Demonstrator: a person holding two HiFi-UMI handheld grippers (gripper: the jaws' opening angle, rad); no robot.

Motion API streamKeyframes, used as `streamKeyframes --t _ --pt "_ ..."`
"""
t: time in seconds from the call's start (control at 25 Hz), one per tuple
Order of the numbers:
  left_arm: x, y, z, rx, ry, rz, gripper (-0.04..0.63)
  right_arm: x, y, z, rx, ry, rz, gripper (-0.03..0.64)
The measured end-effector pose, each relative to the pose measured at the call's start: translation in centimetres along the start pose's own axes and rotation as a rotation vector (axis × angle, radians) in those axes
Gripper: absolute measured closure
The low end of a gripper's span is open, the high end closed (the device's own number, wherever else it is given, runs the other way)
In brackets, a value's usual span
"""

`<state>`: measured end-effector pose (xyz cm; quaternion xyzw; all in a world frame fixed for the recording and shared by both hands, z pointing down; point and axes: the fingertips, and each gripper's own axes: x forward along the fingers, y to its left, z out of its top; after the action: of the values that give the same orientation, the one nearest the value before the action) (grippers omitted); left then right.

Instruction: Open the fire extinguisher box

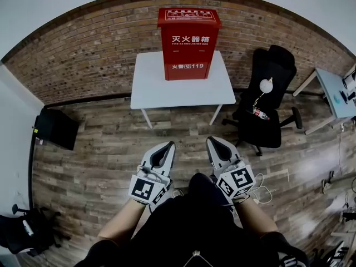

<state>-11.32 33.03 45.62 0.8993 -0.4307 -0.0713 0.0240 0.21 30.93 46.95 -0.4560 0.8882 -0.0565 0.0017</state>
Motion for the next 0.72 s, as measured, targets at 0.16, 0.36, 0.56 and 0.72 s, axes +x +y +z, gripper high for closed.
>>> streamKeyframes --t 0.16,0.36,0.56,0.72 --pt "0.6 0.8 0.3 0.004 -0.01 -0.004 0.545 0.9 -0.2 0.5 -0.004 -0.011 -0.001 0.597" --pt "2.4 2.4 -0.1 0.007 -0.004 -0.001 0.545 2.7 -1.8 0.1 0.008 -0.008 -0.006 0.597" --pt "4.8 4.7 -0.6 0.006 -0.007 0.014 0.545 4.9 -4.5 -0.3 0.019 -0.01 -0.026 0.597" --pt "7.7 6.8 -0.9 0.009 -0.004 0.028 0.545 7.7 -7.2 0.3 0.003 -0.019 -0.025 0.597"
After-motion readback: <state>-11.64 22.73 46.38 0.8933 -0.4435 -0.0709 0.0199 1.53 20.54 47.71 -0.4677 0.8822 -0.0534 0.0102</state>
